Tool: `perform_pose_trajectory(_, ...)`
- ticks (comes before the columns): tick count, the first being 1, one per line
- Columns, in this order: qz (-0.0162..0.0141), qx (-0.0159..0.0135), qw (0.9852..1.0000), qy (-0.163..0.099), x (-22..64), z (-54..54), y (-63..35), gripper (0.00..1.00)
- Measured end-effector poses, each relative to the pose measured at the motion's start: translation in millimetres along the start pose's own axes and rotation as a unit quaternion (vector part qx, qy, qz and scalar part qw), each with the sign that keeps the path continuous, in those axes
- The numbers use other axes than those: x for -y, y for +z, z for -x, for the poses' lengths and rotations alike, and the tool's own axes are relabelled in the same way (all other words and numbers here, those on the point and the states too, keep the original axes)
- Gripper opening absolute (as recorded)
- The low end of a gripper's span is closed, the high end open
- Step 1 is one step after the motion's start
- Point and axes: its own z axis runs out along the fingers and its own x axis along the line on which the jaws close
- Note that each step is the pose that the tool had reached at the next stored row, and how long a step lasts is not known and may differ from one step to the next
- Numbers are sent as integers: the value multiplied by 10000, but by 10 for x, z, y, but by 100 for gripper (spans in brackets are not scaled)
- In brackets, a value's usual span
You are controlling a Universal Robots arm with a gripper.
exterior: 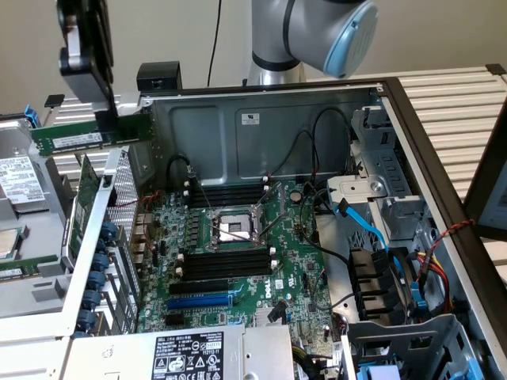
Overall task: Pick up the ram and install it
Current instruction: 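Pick up the ram and move it above insertion slot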
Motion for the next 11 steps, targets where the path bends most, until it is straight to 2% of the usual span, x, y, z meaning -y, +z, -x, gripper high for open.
perform_pose_trajectory(11, 0, 0, 10000, 0, 496, -41, -21, 13)
